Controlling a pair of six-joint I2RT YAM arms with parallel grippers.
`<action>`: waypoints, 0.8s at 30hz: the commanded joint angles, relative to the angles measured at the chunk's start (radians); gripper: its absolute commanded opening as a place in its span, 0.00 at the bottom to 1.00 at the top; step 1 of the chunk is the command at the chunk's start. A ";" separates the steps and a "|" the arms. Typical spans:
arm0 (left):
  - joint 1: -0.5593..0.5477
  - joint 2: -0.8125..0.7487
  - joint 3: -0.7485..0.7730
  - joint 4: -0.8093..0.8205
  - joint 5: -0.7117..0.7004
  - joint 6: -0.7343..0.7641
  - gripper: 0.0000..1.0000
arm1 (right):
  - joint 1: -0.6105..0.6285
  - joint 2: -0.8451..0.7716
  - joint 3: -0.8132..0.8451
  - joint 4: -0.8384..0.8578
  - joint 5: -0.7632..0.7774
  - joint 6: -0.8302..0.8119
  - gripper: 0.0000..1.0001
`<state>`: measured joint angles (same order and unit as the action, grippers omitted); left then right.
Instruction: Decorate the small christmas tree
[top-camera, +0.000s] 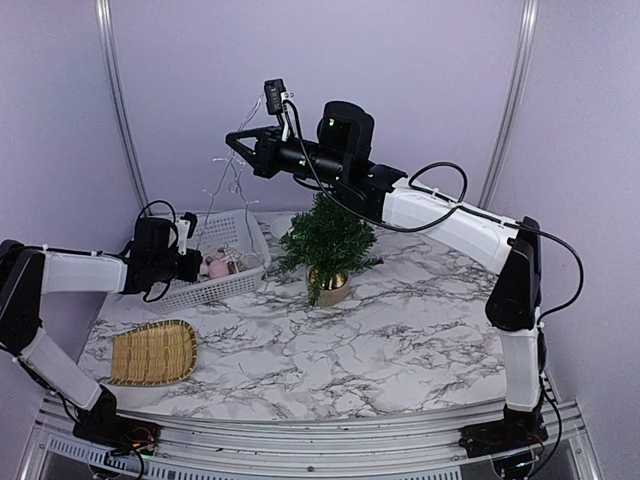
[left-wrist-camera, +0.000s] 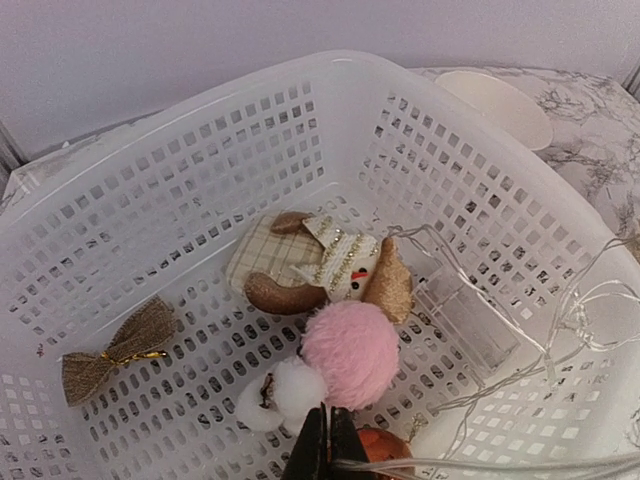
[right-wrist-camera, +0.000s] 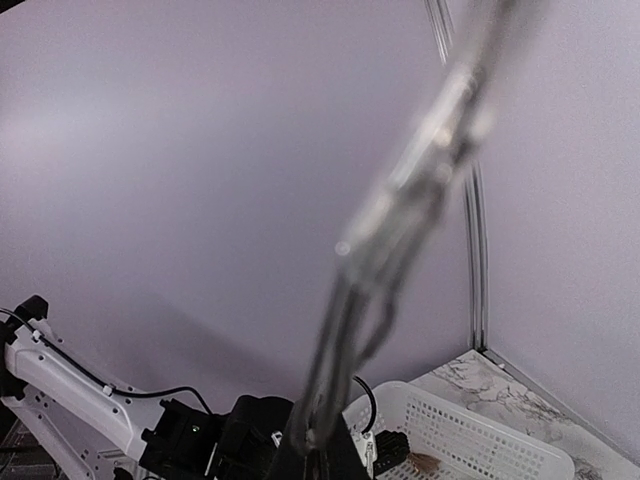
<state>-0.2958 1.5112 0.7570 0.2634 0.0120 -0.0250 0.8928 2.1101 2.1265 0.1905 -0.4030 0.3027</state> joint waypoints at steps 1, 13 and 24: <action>0.002 -0.098 0.046 0.013 -0.147 0.009 0.00 | 0.004 -0.008 0.014 0.029 -0.009 0.004 0.00; -0.001 -0.228 0.015 0.040 -0.153 0.066 0.00 | 0.005 -0.019 -0.002 0.049 -0.010 0.001 0.00; -0.001 -0.104 0.102 0.105 -0.231 0.056 0.00 | 0.005 -0.025 0.007 0.030 -0.017 -0.018 0.00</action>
<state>-0.2966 1.4532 0.7845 0.3073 -0.1696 0.0227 0.8928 2.1098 2.1220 0.2092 -0.4084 0.3000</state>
